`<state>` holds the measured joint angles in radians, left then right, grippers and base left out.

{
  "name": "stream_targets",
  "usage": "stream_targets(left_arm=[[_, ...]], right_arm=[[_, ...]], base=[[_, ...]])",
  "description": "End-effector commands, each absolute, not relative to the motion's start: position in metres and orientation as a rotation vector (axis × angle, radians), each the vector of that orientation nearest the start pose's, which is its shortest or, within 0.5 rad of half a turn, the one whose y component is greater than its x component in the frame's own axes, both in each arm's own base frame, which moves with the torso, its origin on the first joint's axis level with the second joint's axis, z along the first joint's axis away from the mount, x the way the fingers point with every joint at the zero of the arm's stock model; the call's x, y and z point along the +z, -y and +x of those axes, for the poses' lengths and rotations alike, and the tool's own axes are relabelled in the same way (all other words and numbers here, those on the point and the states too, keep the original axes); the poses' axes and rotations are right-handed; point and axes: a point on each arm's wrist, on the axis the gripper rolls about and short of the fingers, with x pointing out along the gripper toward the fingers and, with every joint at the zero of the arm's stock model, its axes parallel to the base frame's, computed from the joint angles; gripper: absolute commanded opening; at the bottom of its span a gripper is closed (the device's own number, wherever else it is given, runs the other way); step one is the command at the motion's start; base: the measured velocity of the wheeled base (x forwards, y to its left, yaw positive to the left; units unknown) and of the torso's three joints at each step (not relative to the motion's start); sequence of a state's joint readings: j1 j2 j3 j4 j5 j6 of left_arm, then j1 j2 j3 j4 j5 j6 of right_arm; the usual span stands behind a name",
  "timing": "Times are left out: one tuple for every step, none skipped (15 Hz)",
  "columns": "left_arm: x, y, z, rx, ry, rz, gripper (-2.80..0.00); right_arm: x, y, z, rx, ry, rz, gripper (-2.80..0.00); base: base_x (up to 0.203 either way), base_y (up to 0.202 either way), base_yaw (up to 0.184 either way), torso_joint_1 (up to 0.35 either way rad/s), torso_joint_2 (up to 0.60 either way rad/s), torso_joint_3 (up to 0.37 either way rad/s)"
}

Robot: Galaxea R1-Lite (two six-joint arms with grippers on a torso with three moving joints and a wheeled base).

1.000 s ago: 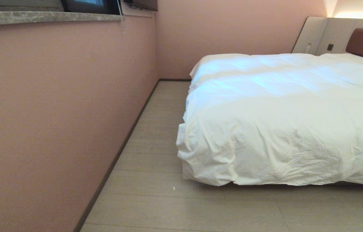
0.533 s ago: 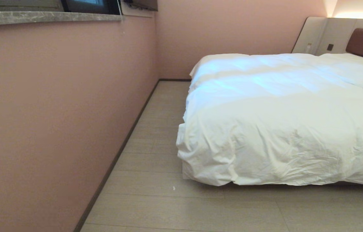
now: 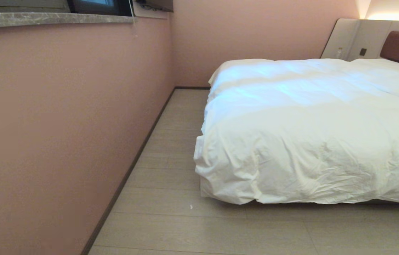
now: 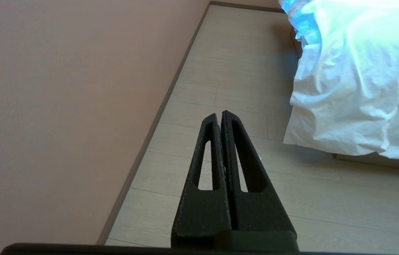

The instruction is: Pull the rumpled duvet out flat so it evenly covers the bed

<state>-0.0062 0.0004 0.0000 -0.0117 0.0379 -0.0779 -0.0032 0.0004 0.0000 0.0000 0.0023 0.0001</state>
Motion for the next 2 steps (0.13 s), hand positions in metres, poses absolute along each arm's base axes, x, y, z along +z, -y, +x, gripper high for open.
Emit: stream_targets(left_arm=[[0.0767,-0.001,-0.0228,0.032,0.014,-0.078,-2.8],[0.0767,-0.001,-0.0228,0.032,0.014,-0.08,-2.8]], right_arm=[[0.0755,-0.0001,-0.0228,0.0,0.0,0.0,-2.8],[0.0755,-0.0001,-0.0228,-0.002,0.0,0.002,-2.8]], base=[[0.0,0.0,0.0,0.0,0.0,0.0],[0.0,0.0,0.0,0.0,0.0,0.0]])
